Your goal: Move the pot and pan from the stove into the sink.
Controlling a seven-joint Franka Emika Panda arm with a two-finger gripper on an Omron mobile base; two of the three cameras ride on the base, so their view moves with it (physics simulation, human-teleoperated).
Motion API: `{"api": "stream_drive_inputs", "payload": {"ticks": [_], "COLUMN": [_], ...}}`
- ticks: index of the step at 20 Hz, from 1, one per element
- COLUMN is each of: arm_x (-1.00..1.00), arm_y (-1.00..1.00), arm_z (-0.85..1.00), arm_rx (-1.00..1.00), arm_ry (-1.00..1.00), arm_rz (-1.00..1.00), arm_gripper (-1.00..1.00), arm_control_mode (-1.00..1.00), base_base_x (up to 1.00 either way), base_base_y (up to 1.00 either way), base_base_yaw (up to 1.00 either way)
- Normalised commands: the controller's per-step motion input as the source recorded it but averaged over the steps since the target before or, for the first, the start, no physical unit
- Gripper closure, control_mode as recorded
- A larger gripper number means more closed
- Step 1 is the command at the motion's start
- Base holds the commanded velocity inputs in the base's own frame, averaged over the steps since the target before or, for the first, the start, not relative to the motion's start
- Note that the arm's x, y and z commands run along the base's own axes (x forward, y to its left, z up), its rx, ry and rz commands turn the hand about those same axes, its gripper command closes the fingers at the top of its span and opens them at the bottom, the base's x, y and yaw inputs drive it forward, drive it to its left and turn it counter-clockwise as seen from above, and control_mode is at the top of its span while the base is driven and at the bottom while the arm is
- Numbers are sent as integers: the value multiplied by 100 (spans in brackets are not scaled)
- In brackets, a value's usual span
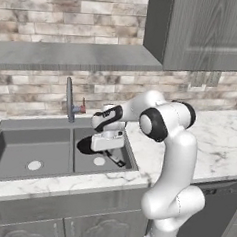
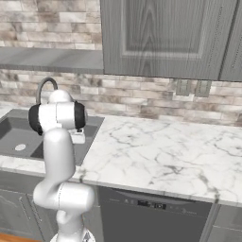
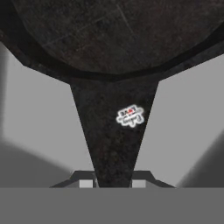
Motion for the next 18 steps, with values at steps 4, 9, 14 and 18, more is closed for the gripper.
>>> {"api": "stream_drive_inputs", "payload": {"ticks": [4,9,14,18], "arm_x": [27,8,1,0], "arm_y": [8,1,0,0], "arm_z": [-43,-27,27,93], "arm_rx": [-5,-2,1,3], "arm_ry": [-1,-4,0,0], "arm_rz": [0,0,-3,-1], "arm_gripper": [100,100,-100,-100], "arm_control_mode": [-100,-100,-100,-100], "base_base_x": [0,0,0,0], "base_base_y": [0,0,0,0], "base_base_yaw": [0,0,0,0]}}
